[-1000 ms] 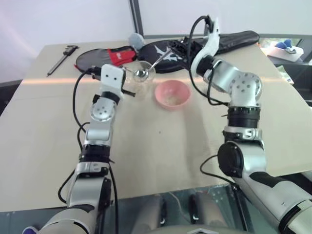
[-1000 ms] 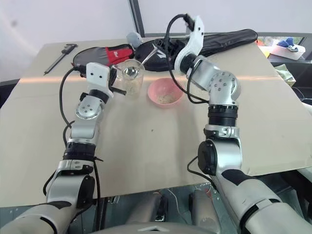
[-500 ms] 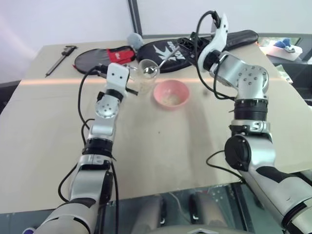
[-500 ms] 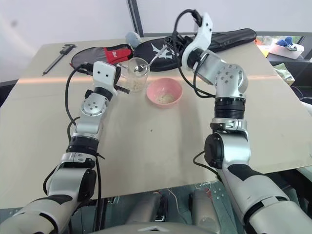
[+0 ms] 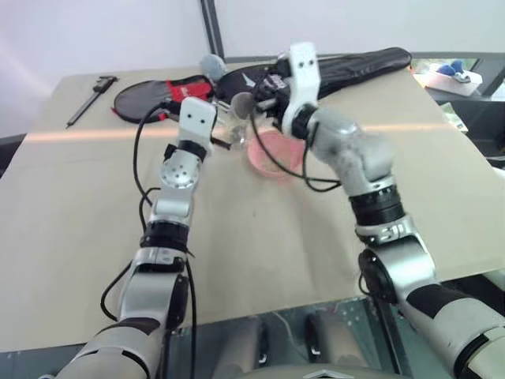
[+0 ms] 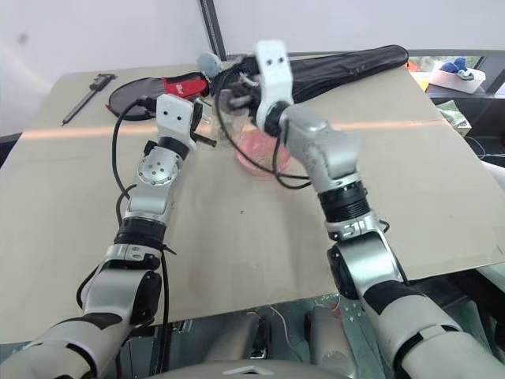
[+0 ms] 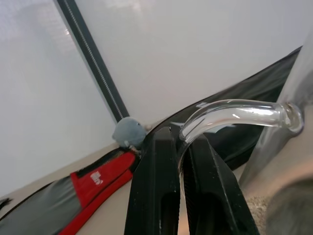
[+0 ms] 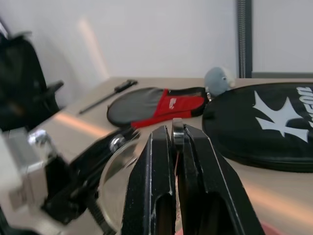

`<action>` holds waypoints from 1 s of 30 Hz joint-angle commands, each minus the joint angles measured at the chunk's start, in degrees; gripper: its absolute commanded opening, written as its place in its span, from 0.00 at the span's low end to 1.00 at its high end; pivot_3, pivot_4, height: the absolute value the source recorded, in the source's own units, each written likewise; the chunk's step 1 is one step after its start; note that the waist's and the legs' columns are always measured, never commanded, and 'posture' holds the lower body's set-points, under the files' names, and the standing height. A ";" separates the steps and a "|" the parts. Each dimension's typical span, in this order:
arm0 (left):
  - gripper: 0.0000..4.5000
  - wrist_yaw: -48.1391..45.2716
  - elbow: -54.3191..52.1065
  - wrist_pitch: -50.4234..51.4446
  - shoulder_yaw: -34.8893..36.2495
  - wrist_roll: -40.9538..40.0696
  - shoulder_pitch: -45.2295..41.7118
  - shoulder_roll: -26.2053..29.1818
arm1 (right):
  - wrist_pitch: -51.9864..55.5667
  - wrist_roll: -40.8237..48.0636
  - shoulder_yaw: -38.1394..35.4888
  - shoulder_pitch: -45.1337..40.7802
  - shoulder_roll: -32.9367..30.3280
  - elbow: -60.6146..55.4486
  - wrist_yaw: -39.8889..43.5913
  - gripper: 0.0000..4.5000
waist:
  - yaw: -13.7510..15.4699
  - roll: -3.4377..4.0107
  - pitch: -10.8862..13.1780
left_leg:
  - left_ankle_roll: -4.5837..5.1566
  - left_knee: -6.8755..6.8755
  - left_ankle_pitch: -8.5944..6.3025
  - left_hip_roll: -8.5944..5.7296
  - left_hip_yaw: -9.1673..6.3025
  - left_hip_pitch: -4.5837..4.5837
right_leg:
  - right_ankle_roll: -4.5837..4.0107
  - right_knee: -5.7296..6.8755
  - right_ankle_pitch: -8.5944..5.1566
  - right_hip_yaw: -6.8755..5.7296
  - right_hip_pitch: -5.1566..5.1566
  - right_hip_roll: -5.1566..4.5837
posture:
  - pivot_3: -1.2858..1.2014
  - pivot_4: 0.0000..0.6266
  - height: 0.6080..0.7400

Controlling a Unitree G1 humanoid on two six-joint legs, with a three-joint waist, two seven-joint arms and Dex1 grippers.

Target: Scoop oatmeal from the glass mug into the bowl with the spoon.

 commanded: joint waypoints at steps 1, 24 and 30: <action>0.00 0.48 -3.44 -1.65 0.84 -0.80 -2.56 0.51 | 2.43 4.19 -4.39 -1.13 2.34 -0.98 0.77 0.00 | 0.07 0.00 0.00 | 0.00 0.00 0.00 0.00 -0.02 0.00 | 0.00 -0.01 0.00 -0.02 0.01 0.00 | 0.52 0.24 1.00; 0.00 2.49 5.47 -2.91 0.61 1.02 -3.07 3.75 | 17.40 23.20 -33.32 -11.79 -1.75 6.22 -16.32 0.00 | 0.12 0.00 0.00 | -0.01 -0.02 0.01 -0.01 -0.03 0.00 | 0.00 0.00 0.00 -0.02 0.02 -0.03 | 0.52 0.24 1.00; 0.00 2.54 7.06 -3.77 0.37 1.27 -4.45 3.33 | 18.45 25.96 -35.98 -11.74 -2.13 7.16 -20.12 0.00 | 0.08 0.00 0.00 | -0.01 -0.03 0.01 -0.01 -0.01 0.00 | 0.00 0.02 0.00 0.01 0.01 -0.02 | 0.52 0.24 1.00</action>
